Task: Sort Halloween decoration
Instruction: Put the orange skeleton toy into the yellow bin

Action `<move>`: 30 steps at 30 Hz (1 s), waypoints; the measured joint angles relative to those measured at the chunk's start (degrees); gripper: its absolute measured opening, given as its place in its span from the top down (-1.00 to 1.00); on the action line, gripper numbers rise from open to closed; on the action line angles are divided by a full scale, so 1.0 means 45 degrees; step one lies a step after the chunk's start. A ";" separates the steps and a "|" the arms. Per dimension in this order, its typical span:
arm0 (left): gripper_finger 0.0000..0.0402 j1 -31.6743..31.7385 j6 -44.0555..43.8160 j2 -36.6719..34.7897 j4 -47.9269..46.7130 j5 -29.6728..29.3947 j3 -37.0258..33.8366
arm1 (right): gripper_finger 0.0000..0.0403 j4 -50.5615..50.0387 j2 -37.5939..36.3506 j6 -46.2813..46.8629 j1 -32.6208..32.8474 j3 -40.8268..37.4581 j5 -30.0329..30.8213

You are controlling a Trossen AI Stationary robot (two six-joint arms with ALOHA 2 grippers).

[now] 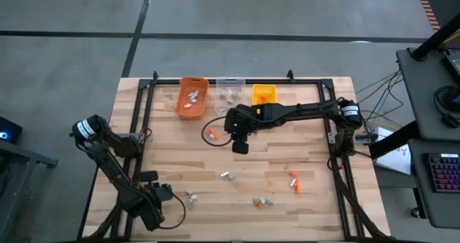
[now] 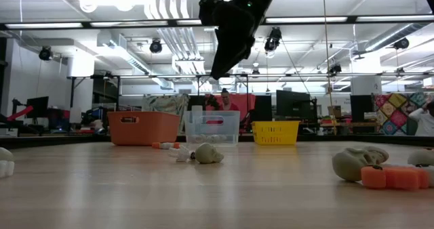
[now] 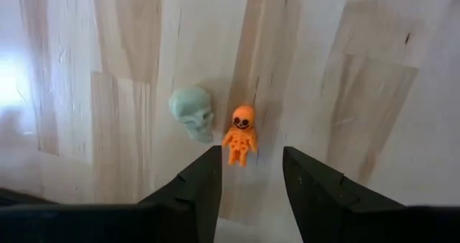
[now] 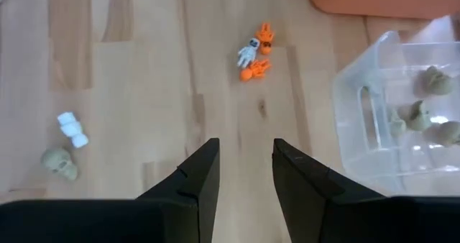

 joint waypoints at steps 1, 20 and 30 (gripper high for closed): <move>0.35 -0.0008 0.0054 0.0000 0.0009 -0.0081 -0.0006 | 0.42 0.0014 0.0000 0.0024 0.0054 0.0000 -0.0001; 0.36 -0.0325 0.0166 -0.0197 0.1048 -0.0466 -0.0928 | 0.45 -0.0646 -0.0029 0.0316 0.1143 0.0000 0.0009; 0.36 -0.0325 0.0158 -0.0423 0.2680 -0.0461 -0.2033 | 0.44 -0.0924 -0.0029 0.0632 0.1168 0.0000 0.0024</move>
